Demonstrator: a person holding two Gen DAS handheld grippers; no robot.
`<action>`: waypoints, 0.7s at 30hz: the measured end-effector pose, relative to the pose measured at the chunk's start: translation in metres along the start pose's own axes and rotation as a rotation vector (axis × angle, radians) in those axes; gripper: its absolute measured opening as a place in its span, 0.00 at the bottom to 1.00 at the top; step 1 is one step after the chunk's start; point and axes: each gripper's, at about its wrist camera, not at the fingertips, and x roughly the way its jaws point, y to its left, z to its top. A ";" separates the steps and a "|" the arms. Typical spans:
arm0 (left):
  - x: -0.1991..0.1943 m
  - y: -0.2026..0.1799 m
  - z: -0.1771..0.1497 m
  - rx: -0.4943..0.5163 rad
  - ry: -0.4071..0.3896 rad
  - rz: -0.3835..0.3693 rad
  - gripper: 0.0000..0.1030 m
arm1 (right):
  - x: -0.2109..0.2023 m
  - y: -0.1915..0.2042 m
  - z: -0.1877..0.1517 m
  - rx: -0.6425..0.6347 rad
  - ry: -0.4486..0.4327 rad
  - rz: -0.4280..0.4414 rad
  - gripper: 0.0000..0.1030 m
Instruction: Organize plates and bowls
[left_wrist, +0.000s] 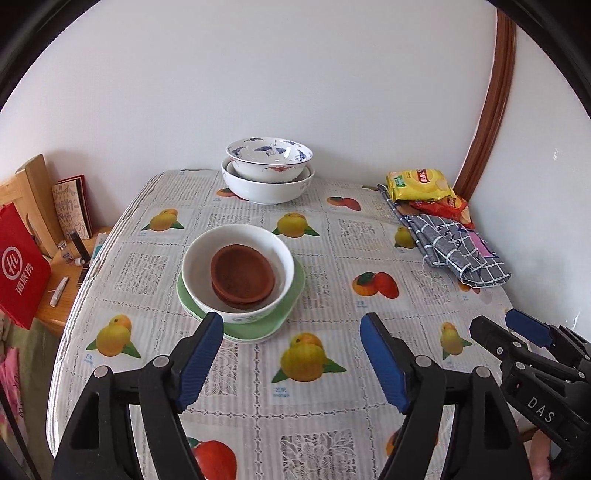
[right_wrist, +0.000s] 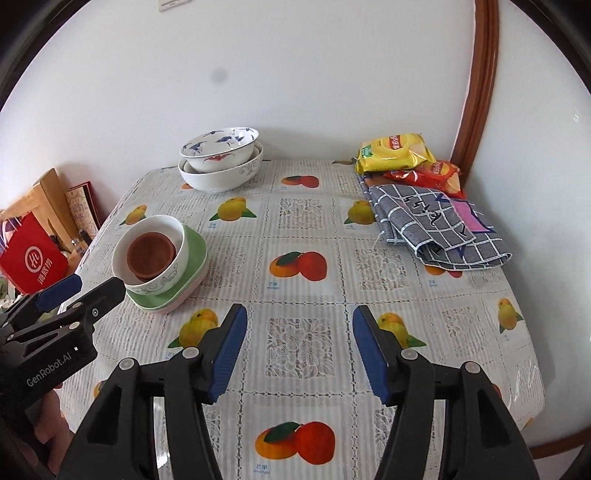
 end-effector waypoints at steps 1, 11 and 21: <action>-0.004 -0.004 -0.002 0.002 0.000 -0.007 0.75 | -0.005 -0.003 -0.003 0.008 -0.001 0.001 0.60; -0.038 -0.036 -0.011 0.053 -0.037 0.005 0.82 | -0.048 -0.033 -0.021 0.057 -0.063 -0.035 0.91; -0.055 -0.050 -0.015 0.062 -0.055 -0.025 0.83 | -0.064 -0.048 -0.029 0.073 -0.082 -0.074 0.92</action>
